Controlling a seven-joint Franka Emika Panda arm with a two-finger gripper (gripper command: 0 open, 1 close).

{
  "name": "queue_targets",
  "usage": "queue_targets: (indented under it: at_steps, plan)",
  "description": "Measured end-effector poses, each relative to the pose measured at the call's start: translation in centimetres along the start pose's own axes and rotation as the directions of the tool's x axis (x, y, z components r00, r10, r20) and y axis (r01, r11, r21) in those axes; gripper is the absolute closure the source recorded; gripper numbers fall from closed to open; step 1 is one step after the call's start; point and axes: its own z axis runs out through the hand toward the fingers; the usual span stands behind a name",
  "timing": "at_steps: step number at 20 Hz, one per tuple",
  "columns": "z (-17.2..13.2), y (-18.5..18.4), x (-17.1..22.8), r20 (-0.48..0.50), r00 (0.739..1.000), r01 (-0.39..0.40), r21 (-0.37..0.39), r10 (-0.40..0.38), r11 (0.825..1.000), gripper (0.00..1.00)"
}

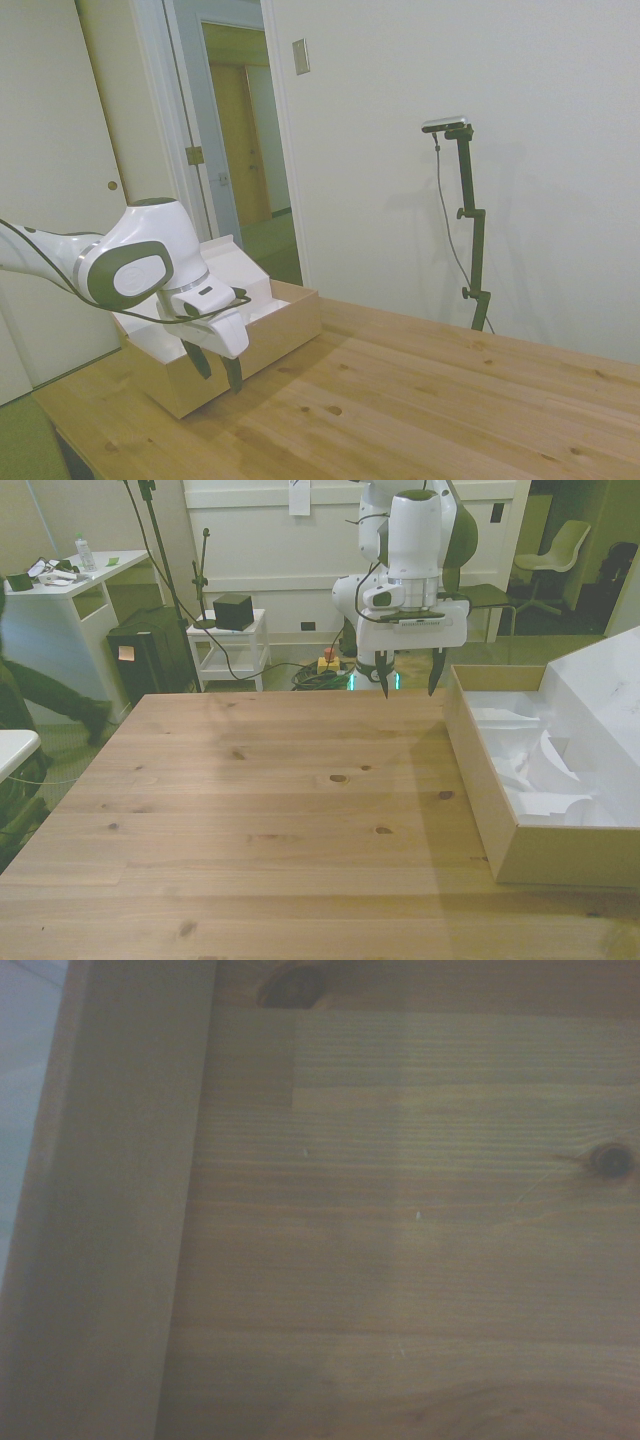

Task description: Close the box

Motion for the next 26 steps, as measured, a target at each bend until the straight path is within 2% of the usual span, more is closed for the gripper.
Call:
queue_targets:
  at_steps: [4,9,13,16,20,26]
  plan:
    - [-0.5,-0.2,-0.2,0.002,1.000,-0.008,-0.001,0.008,1.000,0.00]
    - [-8.3,-0.7,-2.8,-0.068,0.997,0.045,0.062,-0.041,0.997,0.00]
    - [-13.4,-2.5,-5.8,-0.150,0.981,0.145,0.134,-0.124,0.980,0.00]
    - [-15.9,-5.0,-8.2,-0.195,0.955,0.255,0.169,-0.222,0.952,0.00]
    - [-19.1,-9.3,-11.9,-0.269,0.901,0.396,0.191,-0.340,0.898,0.00]
    - [-22.0,-17.3,-15.8,-0.299,0.836,0.528,0.210,-0.460,0.823,0.00]
